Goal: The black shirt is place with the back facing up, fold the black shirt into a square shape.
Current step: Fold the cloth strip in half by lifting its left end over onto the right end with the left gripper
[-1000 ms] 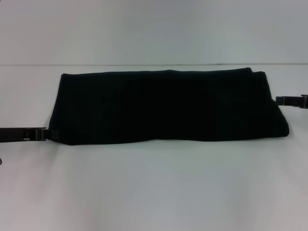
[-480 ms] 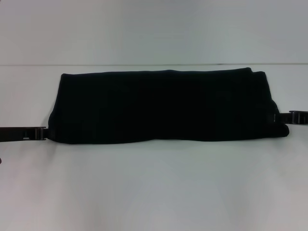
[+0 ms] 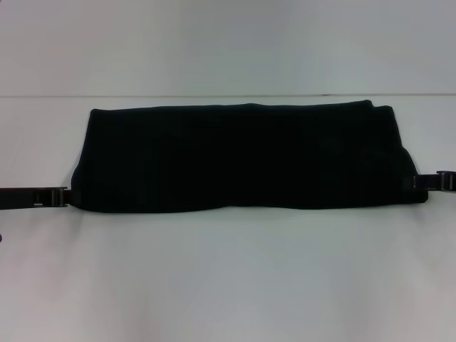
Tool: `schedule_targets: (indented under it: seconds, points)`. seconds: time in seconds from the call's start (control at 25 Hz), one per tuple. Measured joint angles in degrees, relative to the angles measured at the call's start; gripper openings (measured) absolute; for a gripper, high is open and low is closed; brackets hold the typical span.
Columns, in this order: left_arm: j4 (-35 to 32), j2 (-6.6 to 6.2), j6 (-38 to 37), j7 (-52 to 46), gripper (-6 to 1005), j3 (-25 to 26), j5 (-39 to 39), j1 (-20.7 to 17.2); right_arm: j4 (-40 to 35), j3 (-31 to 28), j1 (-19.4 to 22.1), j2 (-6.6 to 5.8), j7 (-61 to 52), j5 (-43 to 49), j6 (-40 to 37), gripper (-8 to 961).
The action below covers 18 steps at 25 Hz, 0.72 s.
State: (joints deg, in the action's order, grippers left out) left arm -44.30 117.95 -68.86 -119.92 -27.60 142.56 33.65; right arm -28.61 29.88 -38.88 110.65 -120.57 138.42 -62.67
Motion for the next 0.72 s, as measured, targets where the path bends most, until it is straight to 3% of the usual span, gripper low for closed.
schedule_targets:
  seconds: [0.56,0.72]
  points:
    - [0.02,0.08,0.42,0.13,4,-0.16,-0.01,-0.16,0.06,0.53,0.45,0.33,2.79,0.11,-1.72,604]
    - [0.47,0.09,0.48,0.13,4,-0.17,0.00,-0.24,0.17,0.49,0.95,0.48,4.18,0.06,-1.79,356]
